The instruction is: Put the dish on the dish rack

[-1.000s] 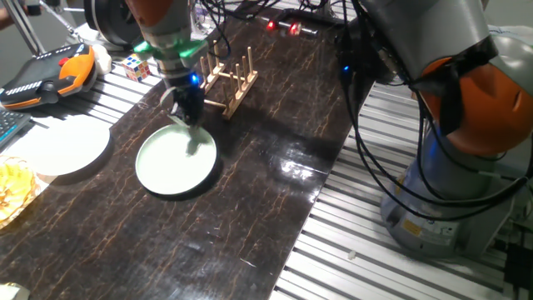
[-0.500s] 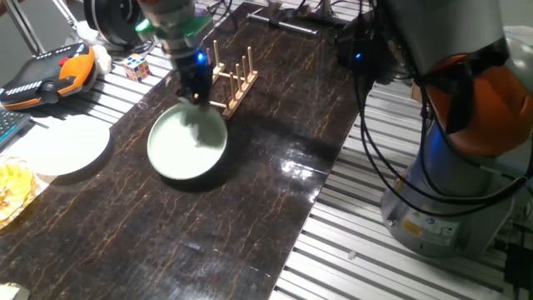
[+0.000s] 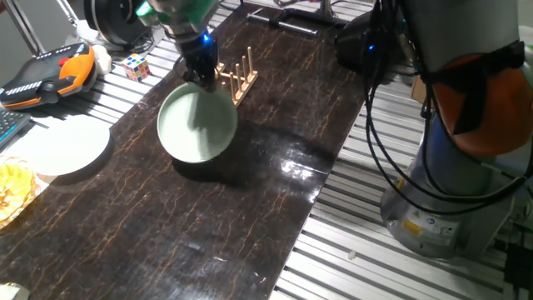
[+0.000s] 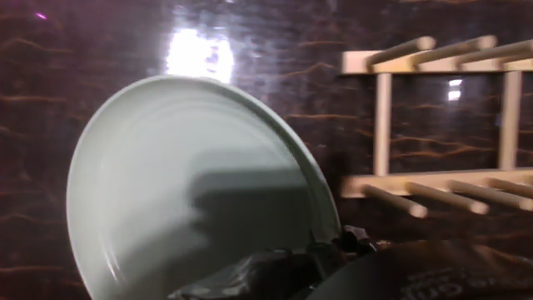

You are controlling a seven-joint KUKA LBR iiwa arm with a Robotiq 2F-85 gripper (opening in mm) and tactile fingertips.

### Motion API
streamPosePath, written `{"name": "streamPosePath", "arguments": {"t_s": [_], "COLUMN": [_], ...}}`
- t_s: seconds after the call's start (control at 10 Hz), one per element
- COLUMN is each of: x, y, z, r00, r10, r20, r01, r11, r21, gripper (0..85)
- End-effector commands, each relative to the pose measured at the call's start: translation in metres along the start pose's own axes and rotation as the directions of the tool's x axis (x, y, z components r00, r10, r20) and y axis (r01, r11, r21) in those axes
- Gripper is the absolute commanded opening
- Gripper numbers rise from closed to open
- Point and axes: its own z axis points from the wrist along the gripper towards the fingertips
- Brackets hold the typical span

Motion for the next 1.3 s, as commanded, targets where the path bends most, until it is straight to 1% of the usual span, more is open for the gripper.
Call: {"name": "streamPosePath", "arguments": {"t_s": [0.0, 0.2, 0.3, 0.4, 0.5, 0.6, 0.8, 0.9, 1.0, 1.1, 1.2], "x": [0.0001, 0.0002, 0.0002, 0.0002, 0.0002, 0.0002, 0.0002, 0.0002, 0.0002, 0.0002, 0.0002], "y": [0.0009, 0.0018, 0.0018, 0.0018, 0.0018, 0.0018, 0.0018, 0.0018, 0.0018, 0.0018, 0.0018], "z": [-0.0002, -0.0003, -0.0003, -0.0003, -0.0003, -0.0003, -0.0003, -0.0003, -0.0003, -0.0003, -0.0003], "r00": [1.000, 0.999, 0.997, 0.991, 0.981, 0.971, 0.966, 0.965, 0.971, 0.974, 0.975], "r10": [-0.001, 0.037, 0.067, 0.122, 0.183, 0.231, 0.256, 0.261, 0.237, 0.223, 0.217], "r20": [-0.005, -0.021, -0.034, -0.049, -0.063, -0.058, -0.020, -0.004, 0.027, 0.040, 0.046], "r01": [0.002, -0.035, -0.064, -0.120, -0.182, -0.230, -0.254, -0.260, -0.239, -0.227, -0.222], "r11": [0.993, 0.996, 0.995, 0.991, 0.983, 0.973, 0.965, 0.964, 0.963, 0.959, 0.954], "r21": [0.114, 0.076, 0.073, 0.052, 0.024, 0.025, 0.067, 0.060, 0.123, 0.168, 0.204], "gripper": [2.0, 2.0, 2.0, 2.0, 2.0, 2.0, 2.0, 2.0, 2.0, 2.0, 2.0]}}
